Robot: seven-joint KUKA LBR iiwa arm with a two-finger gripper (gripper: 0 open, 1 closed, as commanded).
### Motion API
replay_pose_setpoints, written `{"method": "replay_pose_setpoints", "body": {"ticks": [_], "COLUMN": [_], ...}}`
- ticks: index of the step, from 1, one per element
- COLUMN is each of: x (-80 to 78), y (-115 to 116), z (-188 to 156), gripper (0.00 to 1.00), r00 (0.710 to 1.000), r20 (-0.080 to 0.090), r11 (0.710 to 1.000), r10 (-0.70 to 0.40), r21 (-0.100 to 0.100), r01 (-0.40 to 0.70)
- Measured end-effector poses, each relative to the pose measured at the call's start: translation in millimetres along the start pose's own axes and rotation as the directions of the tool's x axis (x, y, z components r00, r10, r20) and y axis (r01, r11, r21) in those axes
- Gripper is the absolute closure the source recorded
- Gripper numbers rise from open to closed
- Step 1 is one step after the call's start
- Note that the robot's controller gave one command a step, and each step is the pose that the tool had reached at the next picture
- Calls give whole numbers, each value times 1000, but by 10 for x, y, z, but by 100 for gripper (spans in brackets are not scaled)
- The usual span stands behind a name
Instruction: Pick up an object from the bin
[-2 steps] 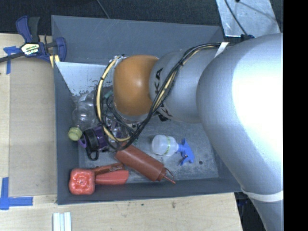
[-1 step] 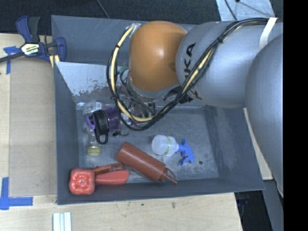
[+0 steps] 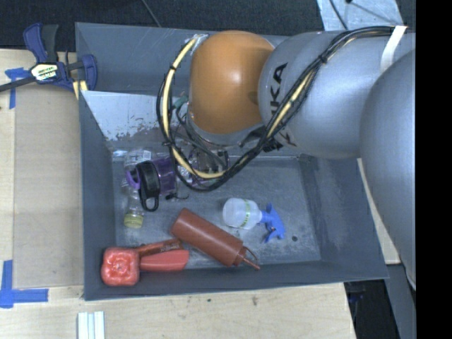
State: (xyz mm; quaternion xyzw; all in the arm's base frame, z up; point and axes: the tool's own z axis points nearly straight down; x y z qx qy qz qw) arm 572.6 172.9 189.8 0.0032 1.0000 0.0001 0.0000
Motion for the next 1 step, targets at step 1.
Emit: {"method": "replay_pose_setpoints", "body": {"ticks": [1], "x": [-244], "y": [-83], "z": [-475], "gripper": [100], "r00": [1000], "r20": [-1], "r11": [1000], "r10": [-3], "r21": [0], "r01": [3]}}
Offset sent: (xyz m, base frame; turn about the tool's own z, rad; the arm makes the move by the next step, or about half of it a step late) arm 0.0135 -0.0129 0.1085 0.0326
